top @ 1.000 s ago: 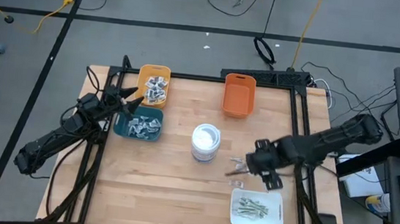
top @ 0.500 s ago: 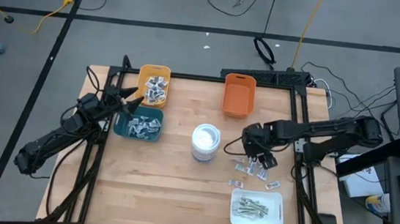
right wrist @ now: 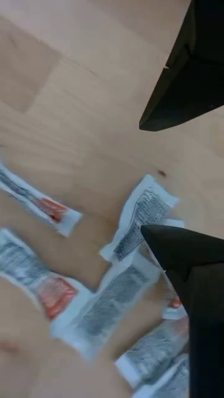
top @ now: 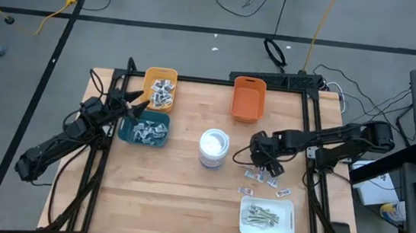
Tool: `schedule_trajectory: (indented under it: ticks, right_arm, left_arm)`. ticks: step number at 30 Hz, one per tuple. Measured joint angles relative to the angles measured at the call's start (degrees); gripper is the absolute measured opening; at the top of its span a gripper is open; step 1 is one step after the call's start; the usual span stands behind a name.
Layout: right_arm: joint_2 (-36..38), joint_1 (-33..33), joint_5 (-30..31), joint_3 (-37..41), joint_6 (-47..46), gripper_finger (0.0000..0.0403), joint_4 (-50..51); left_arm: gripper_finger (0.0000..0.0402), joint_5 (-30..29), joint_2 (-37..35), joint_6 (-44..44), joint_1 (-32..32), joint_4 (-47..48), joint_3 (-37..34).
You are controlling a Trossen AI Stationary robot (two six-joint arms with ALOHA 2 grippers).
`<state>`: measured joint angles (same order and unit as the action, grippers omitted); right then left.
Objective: Pick & Place First Aid Supplies
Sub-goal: Put the orange pad into the orange bin
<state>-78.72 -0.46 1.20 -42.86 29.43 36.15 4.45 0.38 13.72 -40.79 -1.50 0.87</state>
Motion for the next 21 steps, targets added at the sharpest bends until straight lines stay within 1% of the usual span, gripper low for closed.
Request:
schedule_trajectory:
  ticks: [2, 7, 9, 13, 15, 16, 21]
  right_arm:
    - [0.02, -0.03, -1.22, 0.31, -0.04, 0.0253, -1.45]
    - [0.02, -0.08, -1.71, 1.36, 0.30, 0.0253, -1.10]
    - [0.02, -0.12, -3.93, 1.53, 0.43, 0.0253, -1.03]
    - [0.02, -0.10, -11.05, 2.06, 1.43, 0.0246, -0.87]
    - [-0.20, -0.12, -13.36, 2.91, 1.73, 0.0230, -0.82]
    - [-0.62, -0.10, -13.52, 3.36, 1.73, 0.0218, -0.70]
    - [-1.70, -0.26, -13.29, 5.06, 1.40, 0.0135, -1.02]
  left_arm:
    - [0.0306, 0.00, -0.02, 0.00, 0.02, 0.00, 0.00]
    - [0.0306, 0.00, -0.02, 0.00, 0.00, 0.00, 0.00]
    - [0.0306, 0.00, 0.00, 0.00, 0.00, 0.00, 0.00]
    - [0.0306, 0.00, 0.00, 0.00, 0.00, 0.00, 0.00]
    - [0.0306, 0.00, 0.00, 0.00, 0.01, 0.00, 0.00]
    - [0.0306, 0.00, 0.00, 0.00, 0.00, 0.00, 0.00]
    - [0.0305, 0.00, -0.01, 0.00, 0.01, 0.00, 0.00]
